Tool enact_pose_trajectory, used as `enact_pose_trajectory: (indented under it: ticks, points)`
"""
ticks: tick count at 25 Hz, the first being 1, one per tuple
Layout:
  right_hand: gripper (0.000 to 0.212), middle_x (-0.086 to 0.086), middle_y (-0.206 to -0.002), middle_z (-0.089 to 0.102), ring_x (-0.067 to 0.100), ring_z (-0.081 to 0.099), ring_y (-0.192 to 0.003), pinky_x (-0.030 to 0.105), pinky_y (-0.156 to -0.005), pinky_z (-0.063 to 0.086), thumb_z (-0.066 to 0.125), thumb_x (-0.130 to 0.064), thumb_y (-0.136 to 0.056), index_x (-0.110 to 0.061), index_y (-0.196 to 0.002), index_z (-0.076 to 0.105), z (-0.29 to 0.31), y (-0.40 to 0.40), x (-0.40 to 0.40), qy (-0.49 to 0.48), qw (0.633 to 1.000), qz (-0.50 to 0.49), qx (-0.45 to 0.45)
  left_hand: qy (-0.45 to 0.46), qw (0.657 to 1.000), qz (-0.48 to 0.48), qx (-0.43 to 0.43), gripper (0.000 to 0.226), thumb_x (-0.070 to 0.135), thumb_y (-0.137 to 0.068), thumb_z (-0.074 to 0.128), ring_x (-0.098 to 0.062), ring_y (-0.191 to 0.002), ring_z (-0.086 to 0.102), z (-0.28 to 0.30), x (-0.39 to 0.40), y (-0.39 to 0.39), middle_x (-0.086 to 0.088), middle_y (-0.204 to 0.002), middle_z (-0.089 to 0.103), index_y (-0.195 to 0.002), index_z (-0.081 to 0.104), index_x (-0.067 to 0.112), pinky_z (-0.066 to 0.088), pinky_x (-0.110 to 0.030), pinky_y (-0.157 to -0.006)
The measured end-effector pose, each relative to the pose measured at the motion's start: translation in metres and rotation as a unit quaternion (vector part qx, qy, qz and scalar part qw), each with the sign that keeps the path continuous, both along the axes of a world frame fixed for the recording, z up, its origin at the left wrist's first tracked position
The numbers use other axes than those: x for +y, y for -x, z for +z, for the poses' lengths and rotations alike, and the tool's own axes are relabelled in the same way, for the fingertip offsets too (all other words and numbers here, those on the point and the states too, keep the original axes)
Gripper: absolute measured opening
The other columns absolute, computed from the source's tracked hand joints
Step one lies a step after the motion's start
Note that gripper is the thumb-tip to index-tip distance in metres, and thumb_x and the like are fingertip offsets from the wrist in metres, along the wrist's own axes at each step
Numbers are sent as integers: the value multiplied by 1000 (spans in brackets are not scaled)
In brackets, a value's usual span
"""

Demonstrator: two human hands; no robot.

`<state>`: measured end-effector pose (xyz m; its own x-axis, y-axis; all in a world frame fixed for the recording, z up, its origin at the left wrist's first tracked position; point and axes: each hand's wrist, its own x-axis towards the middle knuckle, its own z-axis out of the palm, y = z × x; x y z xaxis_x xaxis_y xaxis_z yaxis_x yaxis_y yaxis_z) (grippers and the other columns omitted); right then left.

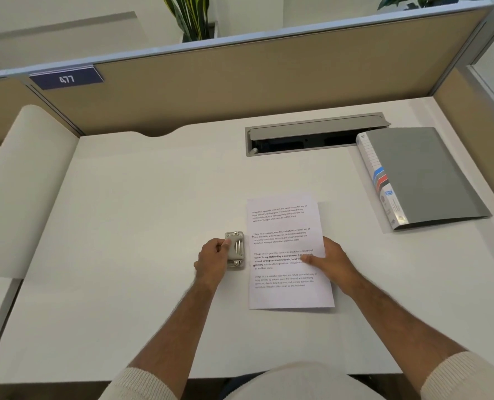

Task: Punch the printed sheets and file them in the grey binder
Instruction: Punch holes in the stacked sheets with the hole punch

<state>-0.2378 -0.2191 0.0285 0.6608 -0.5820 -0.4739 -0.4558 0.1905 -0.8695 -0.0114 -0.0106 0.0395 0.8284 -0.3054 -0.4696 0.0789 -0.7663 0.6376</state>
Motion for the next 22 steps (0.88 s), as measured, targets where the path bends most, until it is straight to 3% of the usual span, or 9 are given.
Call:
enact_pose_trajectory:
  ticks: [10, 17, 22]
  points:
    - [49, -10, -119, 76, 13, 74, -108, 47, -99, 57, 87, -24, -82, -26, -127, 66, 2, -21, -34, -4, 1000, -1, -2, 15, 999, 6, -51, 26, 46, -104, 59, -22, -90, 67, 22, -52, -61, 14, -87, 70, -95, 72, 24, 47, -50, -107]
    - [47, -11, -118, 76, 10, 74, -107, 47, -100, 57, 84, -21, -85, -25, -127, 65, 1, -50, -56, -8, 1000, 5, 1, 32, 997, 6, -69, 26, 45, -102, 60, -25, -94, 70, 23, -106, -115, 8, -91, 73, -89, 71, 25, 48, -53, -107]
    - [46, -11, -119, 76, 10, 74, -107, 45, -100, 57, 84, -21, -86, -25, -127, 65, 3, -67, -69, -22, 1000, 3, -8, 2, 995, -20, -94, 25, 43, -103, 58, -28, -102, 70, 23, -148, -155, 7, -95, 70, -97, 74, 24, 46, -51, -108]
